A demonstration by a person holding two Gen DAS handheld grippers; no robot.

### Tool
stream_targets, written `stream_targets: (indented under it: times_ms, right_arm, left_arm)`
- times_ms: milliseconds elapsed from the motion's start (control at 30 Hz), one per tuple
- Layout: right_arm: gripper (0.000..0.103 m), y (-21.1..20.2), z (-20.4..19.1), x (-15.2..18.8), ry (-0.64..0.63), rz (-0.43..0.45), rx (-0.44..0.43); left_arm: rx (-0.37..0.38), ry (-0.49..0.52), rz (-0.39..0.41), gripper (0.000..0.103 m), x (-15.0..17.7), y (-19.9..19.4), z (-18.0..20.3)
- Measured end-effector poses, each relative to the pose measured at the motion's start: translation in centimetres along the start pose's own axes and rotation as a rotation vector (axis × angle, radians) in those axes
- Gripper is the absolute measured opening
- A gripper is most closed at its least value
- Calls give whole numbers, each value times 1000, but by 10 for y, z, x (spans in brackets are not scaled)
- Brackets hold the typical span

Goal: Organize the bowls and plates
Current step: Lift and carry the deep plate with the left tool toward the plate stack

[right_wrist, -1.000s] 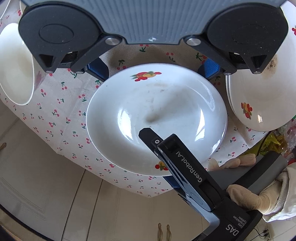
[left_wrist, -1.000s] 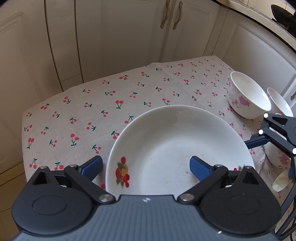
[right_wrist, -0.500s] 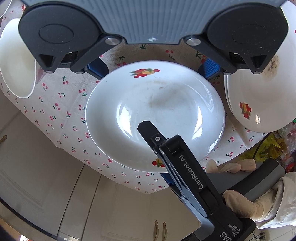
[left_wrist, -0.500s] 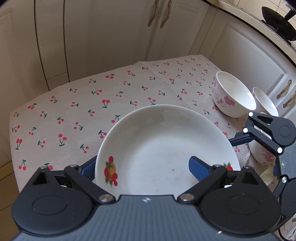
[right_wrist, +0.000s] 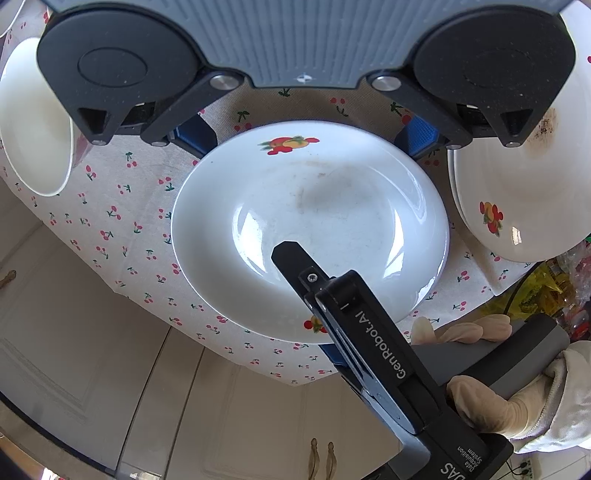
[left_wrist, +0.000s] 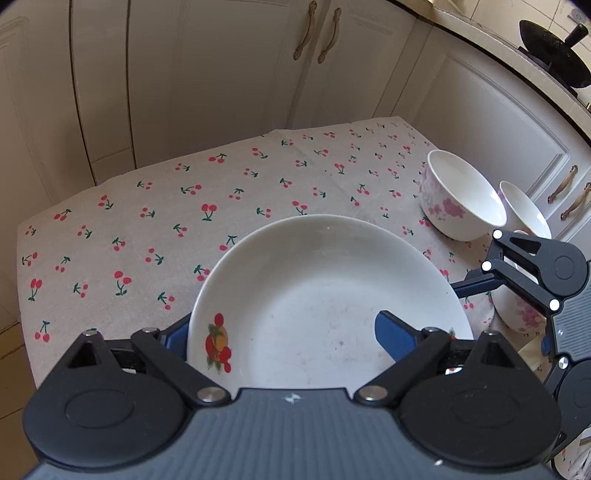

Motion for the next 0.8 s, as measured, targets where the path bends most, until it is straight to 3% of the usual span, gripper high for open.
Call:
stream_targets:
  times_ms: [800]
  right_arm:
    - [103, -2, 0, -1, 3, 13, -3]
  left_arm:
    - [-7, 10, 4, 96, 0, 1, 2]
Point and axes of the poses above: each gripper's, at about its wrist camera, not at the fingertips, and y roughly the way its jaws point, z to its right, x to its underside, the point moved 9 cm from there along y, roughly the way its jaws point
